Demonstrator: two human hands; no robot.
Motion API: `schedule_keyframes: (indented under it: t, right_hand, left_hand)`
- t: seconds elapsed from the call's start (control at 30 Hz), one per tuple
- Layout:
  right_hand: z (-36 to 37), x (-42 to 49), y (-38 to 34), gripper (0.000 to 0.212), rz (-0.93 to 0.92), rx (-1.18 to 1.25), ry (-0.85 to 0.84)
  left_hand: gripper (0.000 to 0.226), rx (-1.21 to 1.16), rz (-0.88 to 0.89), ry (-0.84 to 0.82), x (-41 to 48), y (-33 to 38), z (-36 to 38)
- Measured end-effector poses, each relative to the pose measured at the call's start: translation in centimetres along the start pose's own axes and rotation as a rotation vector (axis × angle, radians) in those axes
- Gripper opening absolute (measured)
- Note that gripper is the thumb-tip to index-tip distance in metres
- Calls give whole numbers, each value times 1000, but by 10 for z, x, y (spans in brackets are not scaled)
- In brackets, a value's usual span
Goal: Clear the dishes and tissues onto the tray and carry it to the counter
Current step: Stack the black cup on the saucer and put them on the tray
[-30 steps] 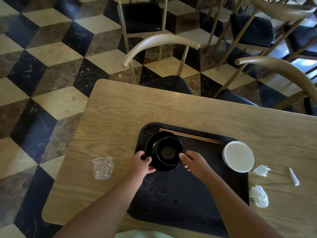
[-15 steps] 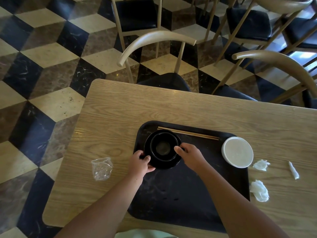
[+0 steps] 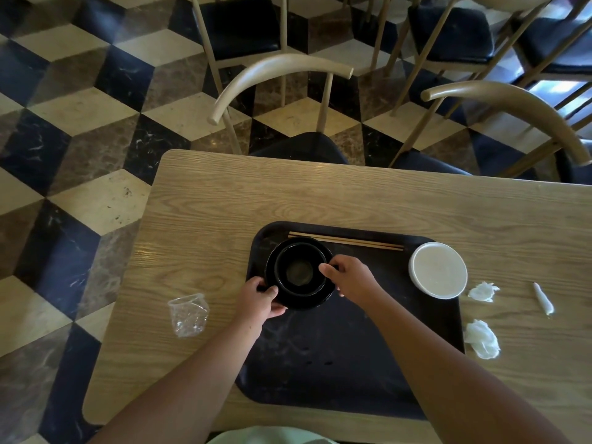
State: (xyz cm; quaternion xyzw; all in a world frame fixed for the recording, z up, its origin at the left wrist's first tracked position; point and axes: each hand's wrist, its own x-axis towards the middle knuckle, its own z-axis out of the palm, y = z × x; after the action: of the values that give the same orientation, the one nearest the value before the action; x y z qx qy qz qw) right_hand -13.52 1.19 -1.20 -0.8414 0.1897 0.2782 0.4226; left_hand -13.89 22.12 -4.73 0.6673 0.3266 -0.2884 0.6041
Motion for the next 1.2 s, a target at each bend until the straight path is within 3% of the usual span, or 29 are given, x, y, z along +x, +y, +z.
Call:
schedule_keyframes:
  t: [0.17,0.57,0.7,0.8,0.93,1.2]
  right_hand:
    - [2,-3,-1,28,11,-19,32]
    - [6,-10,6,29,37,62,57]
    - [-2,-25,17,30,79,175,81]
    - [-17,-47,31,19,65,242,47]
    - [-41,-89,60,10,26,210,60]
    - [-64,-154,171,5,-1,17,240]
  left_hand:
    - [18,3,-13,16,-4,-1,-5]
    - [17,16,-7,-9,-28,-3,-12]
    - [17,99,65,-31,-44,2,-21]
    - [14,199,162,-37,-65,5,-35]
    - [17,340,265,46,-92,-3,-57]
    - [18,639,415,285,-138,-43,-68]
